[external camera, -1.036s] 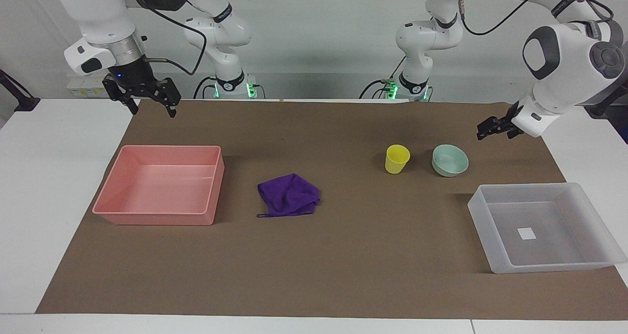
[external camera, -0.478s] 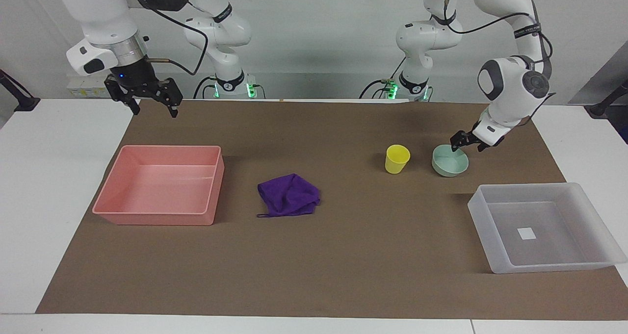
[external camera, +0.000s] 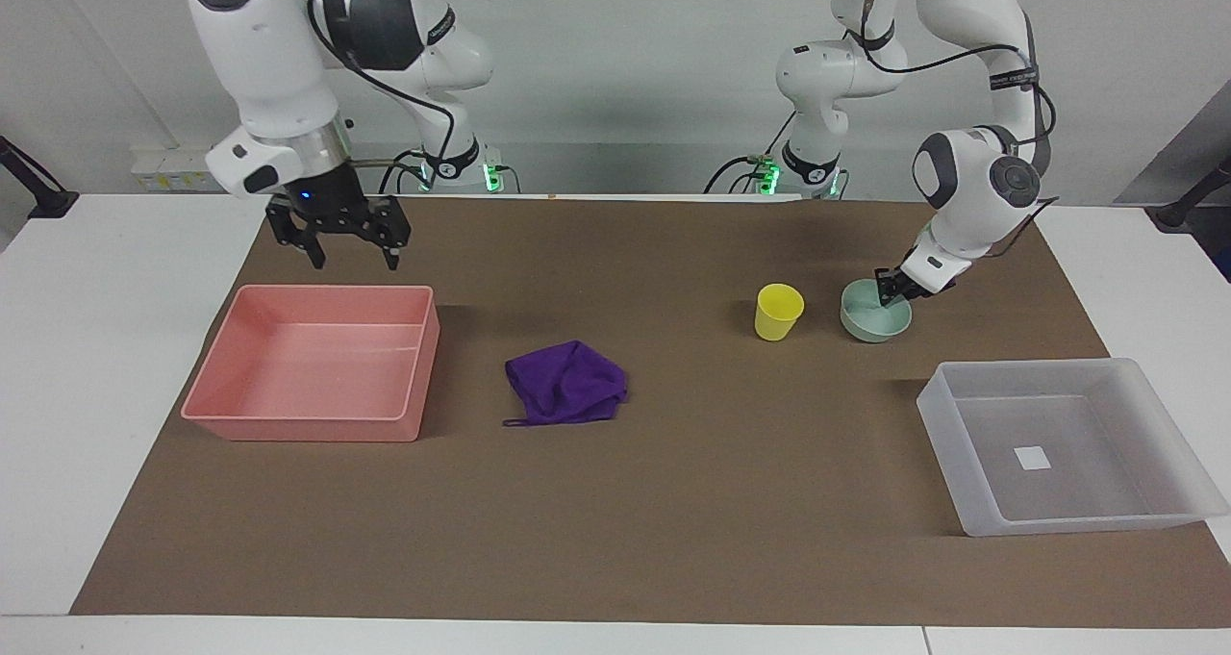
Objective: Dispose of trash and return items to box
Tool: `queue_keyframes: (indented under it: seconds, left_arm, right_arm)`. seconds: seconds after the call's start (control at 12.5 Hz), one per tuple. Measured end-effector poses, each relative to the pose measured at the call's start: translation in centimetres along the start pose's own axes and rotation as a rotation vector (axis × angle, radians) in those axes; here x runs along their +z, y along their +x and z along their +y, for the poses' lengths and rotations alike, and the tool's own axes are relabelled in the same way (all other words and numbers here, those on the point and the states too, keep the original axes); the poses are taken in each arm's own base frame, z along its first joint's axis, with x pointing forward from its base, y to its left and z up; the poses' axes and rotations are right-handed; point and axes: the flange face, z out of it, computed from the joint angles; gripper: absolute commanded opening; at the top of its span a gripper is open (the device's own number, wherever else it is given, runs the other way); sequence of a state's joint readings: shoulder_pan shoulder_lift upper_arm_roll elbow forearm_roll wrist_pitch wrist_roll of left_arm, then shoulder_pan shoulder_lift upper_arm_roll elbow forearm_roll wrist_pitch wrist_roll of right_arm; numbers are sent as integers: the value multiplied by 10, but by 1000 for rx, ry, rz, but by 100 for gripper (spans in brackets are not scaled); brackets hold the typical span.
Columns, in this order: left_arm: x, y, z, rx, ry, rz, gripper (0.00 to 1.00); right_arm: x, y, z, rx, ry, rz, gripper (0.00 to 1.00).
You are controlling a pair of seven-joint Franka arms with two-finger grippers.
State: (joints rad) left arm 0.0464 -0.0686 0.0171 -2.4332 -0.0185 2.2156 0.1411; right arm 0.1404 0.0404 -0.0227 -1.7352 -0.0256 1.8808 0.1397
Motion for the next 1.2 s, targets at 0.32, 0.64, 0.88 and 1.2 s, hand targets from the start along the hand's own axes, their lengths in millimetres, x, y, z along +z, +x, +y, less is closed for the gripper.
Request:
queue_keyframes:
  seconds: [0.32,0.64,0.88,1.2]
  left_arm:
    - [-58,16,-2,-2,-18,-68,0]
    - [-162,52,-21,-30,-36,-86,0]
    - [-201,89,-65,-94,-33,-20,0]
    - [-168,157,-137,-181,-9,128,0]
  right_arm:
    - [110,19,-114,-20,34,57,100]
    - [196,-6,-169,-48,78,128,100]
    - [248,-24,-192,-74,75,98,71]
    - [254,-25,-190,-70,67,86,0]
